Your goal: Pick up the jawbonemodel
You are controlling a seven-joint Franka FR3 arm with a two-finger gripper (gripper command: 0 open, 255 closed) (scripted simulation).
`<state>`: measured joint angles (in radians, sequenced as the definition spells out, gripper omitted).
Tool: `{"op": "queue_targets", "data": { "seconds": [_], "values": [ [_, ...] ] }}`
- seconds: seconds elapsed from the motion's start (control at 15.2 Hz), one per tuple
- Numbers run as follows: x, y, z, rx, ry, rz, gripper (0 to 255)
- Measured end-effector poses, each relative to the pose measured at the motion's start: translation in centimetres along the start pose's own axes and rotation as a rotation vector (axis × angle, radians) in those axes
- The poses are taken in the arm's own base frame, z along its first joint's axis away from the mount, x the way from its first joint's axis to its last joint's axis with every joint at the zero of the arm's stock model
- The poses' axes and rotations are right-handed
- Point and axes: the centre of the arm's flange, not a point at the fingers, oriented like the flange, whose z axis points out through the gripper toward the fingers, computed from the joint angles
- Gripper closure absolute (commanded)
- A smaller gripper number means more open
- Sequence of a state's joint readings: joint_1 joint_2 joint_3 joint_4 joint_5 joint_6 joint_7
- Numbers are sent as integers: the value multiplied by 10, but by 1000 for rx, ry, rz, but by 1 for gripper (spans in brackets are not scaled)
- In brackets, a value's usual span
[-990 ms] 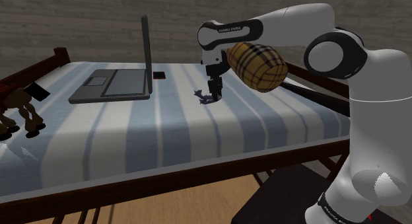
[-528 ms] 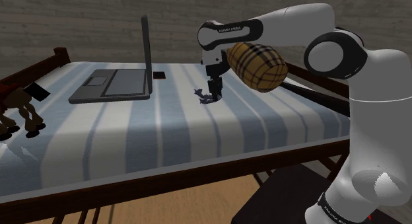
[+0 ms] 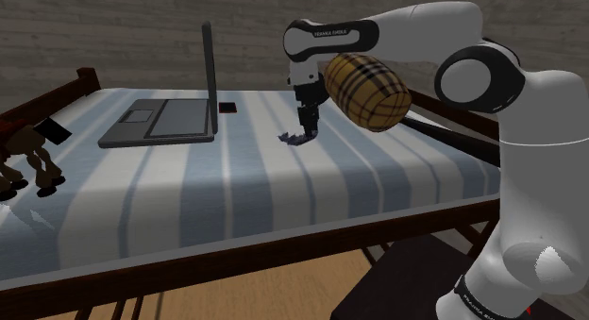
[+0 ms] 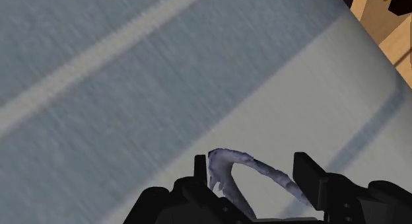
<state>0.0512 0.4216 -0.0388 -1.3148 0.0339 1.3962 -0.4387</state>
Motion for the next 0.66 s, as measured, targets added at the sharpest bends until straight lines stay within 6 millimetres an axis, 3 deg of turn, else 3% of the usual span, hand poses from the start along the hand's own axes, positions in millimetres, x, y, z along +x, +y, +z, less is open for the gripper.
{"op": "queue_targets", "data": {
  "seconds": [0.66],
  "values": [
    [-13, -8, -48, 0, 0, 0, 255]
  ]
}}
